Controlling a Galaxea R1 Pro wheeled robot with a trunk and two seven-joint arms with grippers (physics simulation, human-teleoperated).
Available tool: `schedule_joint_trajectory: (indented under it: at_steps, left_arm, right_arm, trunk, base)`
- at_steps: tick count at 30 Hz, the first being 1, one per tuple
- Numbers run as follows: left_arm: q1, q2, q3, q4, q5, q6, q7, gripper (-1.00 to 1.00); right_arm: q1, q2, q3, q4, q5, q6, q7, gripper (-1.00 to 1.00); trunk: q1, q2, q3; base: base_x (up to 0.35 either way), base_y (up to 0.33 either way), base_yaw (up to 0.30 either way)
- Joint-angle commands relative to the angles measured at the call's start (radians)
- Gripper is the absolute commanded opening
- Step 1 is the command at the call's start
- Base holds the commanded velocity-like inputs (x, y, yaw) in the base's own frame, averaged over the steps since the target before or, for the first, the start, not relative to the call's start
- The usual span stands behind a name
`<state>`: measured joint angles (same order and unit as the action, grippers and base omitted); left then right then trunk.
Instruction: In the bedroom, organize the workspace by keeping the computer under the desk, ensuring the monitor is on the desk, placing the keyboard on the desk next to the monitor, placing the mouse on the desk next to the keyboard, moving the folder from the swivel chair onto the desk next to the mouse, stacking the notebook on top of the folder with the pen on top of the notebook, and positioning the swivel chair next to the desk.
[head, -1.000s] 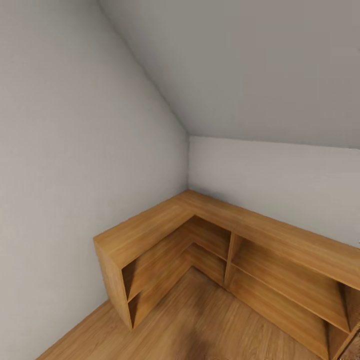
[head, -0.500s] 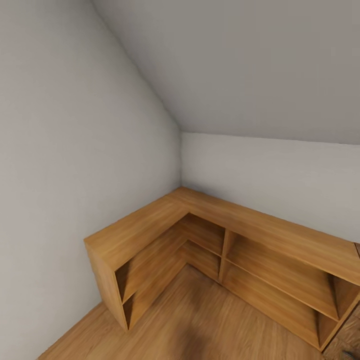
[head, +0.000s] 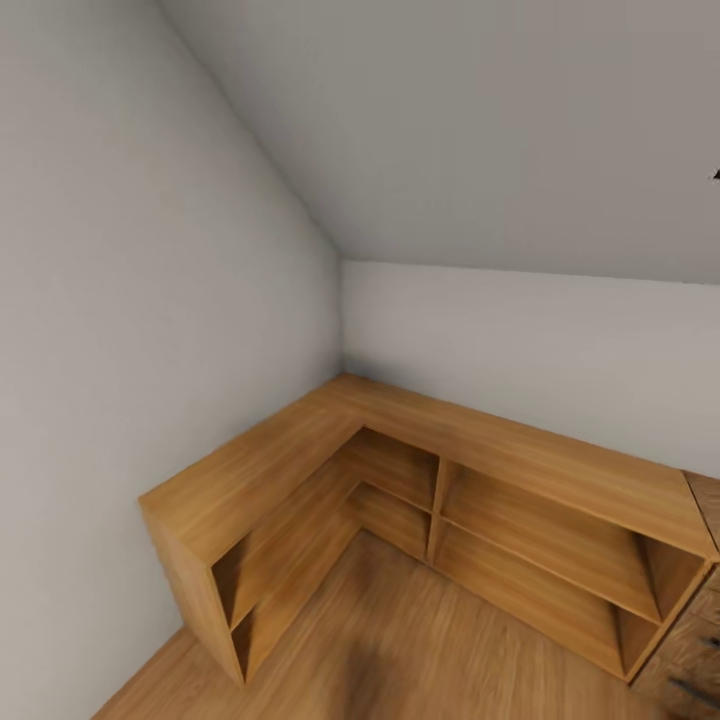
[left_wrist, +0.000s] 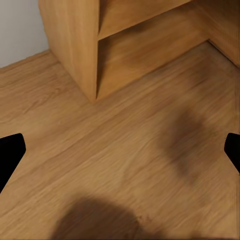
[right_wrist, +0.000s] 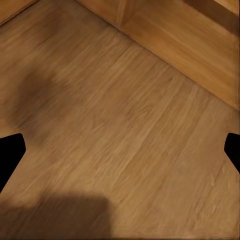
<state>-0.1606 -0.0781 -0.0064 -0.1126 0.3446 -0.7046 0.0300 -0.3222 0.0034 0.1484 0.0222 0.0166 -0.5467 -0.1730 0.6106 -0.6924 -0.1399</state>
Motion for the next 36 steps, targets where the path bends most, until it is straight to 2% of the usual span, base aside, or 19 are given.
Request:
schedule_joint_trajectory:
  at_steps: [1, 15, 30, 36]
  left_arm:
    - [-0.001, 0.000, -0.001, 0.001, 0.000, -0.003, 0.003, 1.00]
    - [-0.001, -0.001, -0.001, 0.002, 0.001, -0.003, 0.002, 1.00]
    - [-0.001, -0.002, -0.001, 0.002, 0.001, -0.003, 0.002, 1.00]
    - [-0.001, -0.002, -0.001, 0.002, 0.001, -0.003, 0.002, 1.00]
  right_arm:
    - [-0.001, 0.000, 0.008, 0.002, 0.002, -0.002, -0.008, 1.00]
    - [-0.001, 0.000, 0.008, 0.002, 0.002, -0.002, -0.008, 1.00]
    - [-0.001, 0.000, 0.008, 0.002, 0.002, -0.002, -0.008, 1.00]
    - [-0.001, 0.001, 0.009, 0.002, 0.003, -0.002, -0.006, 1.00]
  trunk:
    - [0.000, -0.001, -0.002]
    - [0.000, -0.001, -0.002]
    - [0.000, -0.001, -0.002]
    - [0.000, -0.001, -0.002]
  base:
    - [0.016, 0.011, -0.257]
    - [0.017, 0.002, -0.267]
    - [0.291, 0.000, -0.269]
    - [0.104, 0.000, -0.137]
